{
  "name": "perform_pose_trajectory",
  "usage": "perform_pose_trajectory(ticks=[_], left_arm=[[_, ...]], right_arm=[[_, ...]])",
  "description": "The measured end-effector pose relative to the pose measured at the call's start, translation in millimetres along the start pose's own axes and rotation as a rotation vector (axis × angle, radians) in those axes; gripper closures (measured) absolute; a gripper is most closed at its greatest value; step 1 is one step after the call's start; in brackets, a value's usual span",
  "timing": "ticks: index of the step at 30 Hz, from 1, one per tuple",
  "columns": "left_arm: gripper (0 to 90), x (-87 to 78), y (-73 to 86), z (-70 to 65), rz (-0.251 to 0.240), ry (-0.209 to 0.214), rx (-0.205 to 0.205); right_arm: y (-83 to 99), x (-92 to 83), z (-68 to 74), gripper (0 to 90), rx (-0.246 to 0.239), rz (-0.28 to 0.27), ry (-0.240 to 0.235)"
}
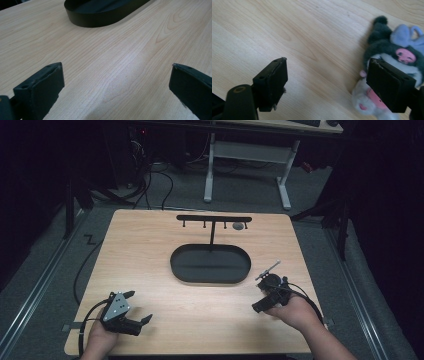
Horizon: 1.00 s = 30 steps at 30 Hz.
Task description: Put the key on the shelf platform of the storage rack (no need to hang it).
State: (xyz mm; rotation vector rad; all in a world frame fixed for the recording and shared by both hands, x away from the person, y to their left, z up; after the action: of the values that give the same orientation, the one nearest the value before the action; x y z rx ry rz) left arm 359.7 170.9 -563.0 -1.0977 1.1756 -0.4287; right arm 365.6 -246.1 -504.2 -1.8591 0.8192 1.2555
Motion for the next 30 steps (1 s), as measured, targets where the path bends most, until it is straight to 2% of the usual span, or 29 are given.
perform_pose_trajectory(ticks=[11,18,30], left_arm=[[0.5,-0.8,0.0,-0.1,-0.001,-0.002,0.0],[0.5,-0.4,0.0,0.3,-0.004,-0.002,0.001],[0.5,-0.4,0.8,0.0,0.004,-0.002,0.0]], right_arm=[[5.7,0.3,-22.8,19.2,0.058,0.002,0.027],[10.5,0.9,-38.1,20.9,0.085,0.009,0.066],[19.7,7.0,-49.4,19.0,0.132,0.024,0.07]])
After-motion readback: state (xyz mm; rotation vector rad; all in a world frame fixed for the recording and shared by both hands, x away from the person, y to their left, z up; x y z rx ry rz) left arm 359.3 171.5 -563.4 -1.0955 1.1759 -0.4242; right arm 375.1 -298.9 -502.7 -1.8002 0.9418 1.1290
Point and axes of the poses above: each handheld gripper's, and its own axes: x roughly forward along the jaws, y roughly out of its underside, z roughly to its left, the point moved 7 cm from there along x, roughly forward along the jaws, and after that the axes turned 13 degrees about y, right-handed, at the moved point
